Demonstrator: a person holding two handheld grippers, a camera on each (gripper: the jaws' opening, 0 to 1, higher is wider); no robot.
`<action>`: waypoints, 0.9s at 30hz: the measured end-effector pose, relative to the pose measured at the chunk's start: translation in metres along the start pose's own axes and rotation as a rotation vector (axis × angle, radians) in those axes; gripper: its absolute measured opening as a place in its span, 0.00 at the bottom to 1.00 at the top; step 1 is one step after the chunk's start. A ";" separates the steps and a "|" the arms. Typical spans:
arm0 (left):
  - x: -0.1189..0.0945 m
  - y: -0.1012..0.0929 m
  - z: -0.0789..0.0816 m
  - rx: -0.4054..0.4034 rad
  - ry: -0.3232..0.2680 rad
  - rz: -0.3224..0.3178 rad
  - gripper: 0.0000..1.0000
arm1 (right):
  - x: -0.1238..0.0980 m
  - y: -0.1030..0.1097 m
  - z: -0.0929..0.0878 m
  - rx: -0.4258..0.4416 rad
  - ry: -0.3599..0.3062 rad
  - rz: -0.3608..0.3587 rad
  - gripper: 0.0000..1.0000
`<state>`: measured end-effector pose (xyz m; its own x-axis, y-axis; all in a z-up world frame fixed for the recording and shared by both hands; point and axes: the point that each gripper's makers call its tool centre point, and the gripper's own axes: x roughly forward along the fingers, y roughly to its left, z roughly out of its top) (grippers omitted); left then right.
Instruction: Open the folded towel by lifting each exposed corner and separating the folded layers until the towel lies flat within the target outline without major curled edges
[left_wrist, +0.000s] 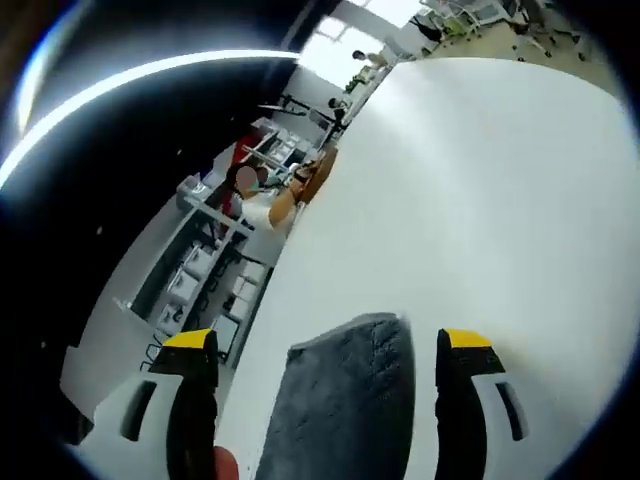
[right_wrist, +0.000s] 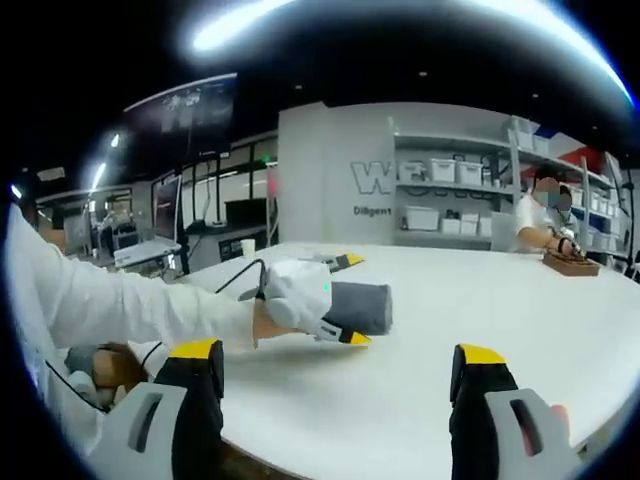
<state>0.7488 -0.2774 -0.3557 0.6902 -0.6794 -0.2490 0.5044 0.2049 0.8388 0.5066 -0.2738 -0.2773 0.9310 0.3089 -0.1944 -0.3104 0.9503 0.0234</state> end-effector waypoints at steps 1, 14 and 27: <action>0.003 0.000 -0.002 -0.007 0.011 0.000 0.88 | 0.000 0.000 0.000 0.000 0.000 0.000 0.94; 0.012 -0.003 -0.005 0.007 0.053 0.005 0.72 | -0.003 0.003 0.001 0.014 -0.006 0.018 0.94; 0.023 -0.022 -0.009 0.013 0.085 -0.060 0.44 | -0.007 -0.003 -0.002 0.021 0.011 0.001 0.95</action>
<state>0.7582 -0.2915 -0.3844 0.7006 -0.6282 -0.3385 0.5396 0.1561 0.8273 0.5008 -0.2784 -0.2776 0.9285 0.3097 -0.2049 -0.3074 0.9506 0.0438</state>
